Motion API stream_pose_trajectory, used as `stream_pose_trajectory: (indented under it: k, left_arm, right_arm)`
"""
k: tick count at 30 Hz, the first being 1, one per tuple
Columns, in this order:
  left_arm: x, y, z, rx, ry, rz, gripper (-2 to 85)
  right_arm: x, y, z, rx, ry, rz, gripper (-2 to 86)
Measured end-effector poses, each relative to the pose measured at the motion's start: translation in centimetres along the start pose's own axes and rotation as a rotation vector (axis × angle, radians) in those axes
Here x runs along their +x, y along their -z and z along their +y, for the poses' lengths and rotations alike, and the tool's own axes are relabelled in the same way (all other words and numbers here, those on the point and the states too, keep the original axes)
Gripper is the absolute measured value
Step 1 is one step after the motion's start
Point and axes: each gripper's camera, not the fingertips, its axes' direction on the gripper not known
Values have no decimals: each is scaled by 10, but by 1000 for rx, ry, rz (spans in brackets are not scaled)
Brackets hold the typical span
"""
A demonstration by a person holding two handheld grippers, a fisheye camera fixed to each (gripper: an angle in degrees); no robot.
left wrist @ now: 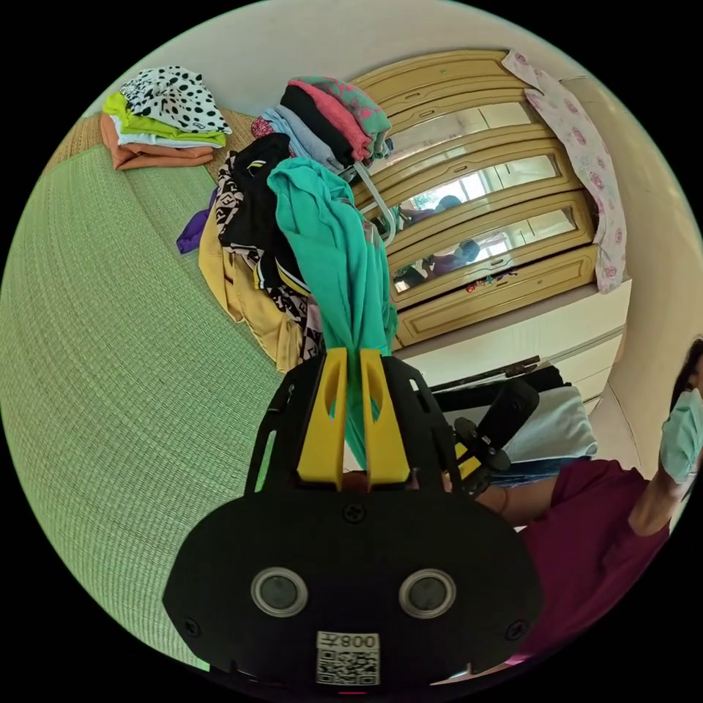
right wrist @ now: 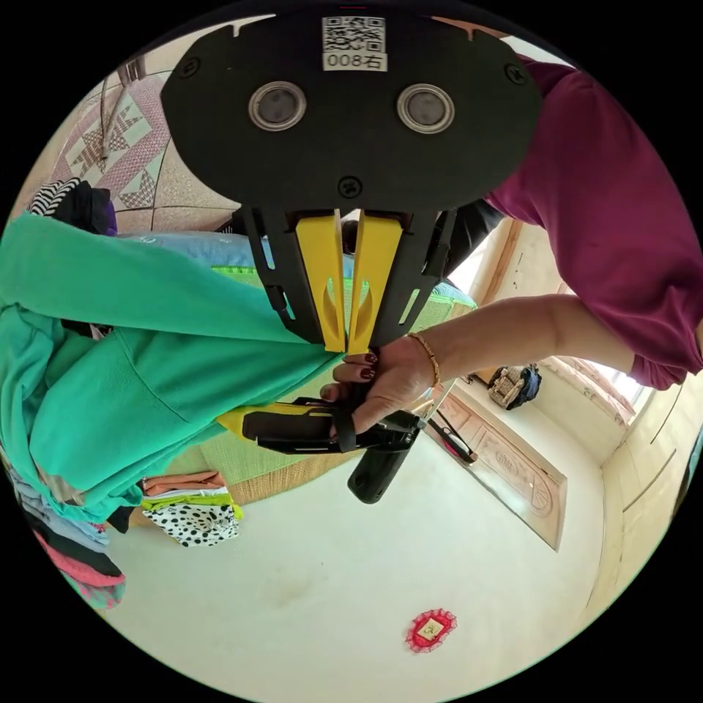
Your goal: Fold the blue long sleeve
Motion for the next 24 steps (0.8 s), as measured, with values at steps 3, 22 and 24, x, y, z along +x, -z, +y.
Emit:
stream_pose_trajectory:
  k: [3,22,24]
  left_arm:
    - [-5,7,7,87,36,-4,22]
    - [26,-21,39,38,19,-34,6]
    - [32,-21,42,45,15,-24,5]
  right_arm:
    - [17,-4,-1,-24,-37,-15,5]
    - [150,41,-296,35,-45,671,93]
    - [170,22,-330,-19,-73,705,95]
